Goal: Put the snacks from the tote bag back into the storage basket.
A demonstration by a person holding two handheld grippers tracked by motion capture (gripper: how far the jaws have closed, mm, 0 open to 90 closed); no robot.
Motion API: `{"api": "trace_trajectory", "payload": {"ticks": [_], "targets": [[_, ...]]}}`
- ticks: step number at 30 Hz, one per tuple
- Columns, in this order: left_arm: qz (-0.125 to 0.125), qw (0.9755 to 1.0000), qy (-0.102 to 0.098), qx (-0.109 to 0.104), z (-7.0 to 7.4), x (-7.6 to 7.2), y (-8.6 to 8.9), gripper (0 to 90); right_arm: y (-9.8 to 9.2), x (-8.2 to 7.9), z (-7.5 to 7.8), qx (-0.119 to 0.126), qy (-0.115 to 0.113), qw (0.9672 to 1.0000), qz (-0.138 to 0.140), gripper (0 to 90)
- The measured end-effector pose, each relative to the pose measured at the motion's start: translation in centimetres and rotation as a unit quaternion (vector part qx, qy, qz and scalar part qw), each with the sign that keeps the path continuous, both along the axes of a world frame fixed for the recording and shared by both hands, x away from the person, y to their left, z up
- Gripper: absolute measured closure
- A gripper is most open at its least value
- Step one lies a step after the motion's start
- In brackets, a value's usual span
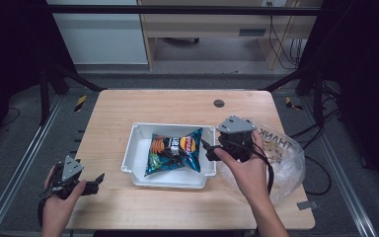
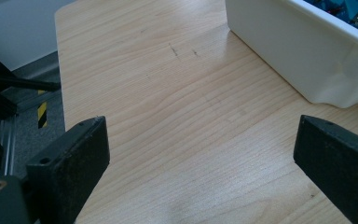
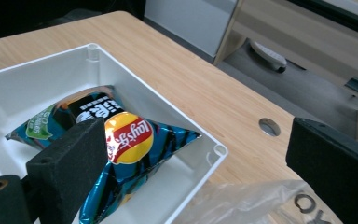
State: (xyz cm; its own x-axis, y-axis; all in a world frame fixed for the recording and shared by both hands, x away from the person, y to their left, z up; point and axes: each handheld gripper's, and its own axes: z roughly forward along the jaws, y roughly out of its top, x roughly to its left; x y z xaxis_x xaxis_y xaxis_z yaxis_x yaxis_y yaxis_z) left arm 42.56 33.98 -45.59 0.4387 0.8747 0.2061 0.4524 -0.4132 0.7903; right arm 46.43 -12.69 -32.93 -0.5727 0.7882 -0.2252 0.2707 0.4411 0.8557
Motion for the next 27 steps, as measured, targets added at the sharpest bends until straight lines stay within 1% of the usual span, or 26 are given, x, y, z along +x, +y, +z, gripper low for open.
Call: {"api": "trace_trajectory", "payload": {"ticks": [5, 8, 14, 27], "targets": [[-0.001, 1.0, 0.0, 0.002, 0.1, -0.1, 0.0, 3.1, -1.5, -0.4, 0.2, 0.006, -0.008, 0.9998, -0.017, 5.8], [0.001, 1.0, 0.001, 0.002, 0.0, -0.1, 0.0, 3.1, -2.3, -0.7, 0.2, 0.009, -0.005, 0.9996, -0.027, 5.8], [-0.001, 1.0, 0.002, 0.003, 0.0, -0.1, 0.0, 3.1, -3.7, -1.1, 0.1, 0.011, -0.004, 0.9994, -0.034, 5.7], [-0.002, 1.0, 0.001, 0.003, 0.0, -0.1, -0.2, 3.1, -6.3, -2.2, -0.7, 0.017, 0.0, 0.9981, -0.059, 5.6]]}}
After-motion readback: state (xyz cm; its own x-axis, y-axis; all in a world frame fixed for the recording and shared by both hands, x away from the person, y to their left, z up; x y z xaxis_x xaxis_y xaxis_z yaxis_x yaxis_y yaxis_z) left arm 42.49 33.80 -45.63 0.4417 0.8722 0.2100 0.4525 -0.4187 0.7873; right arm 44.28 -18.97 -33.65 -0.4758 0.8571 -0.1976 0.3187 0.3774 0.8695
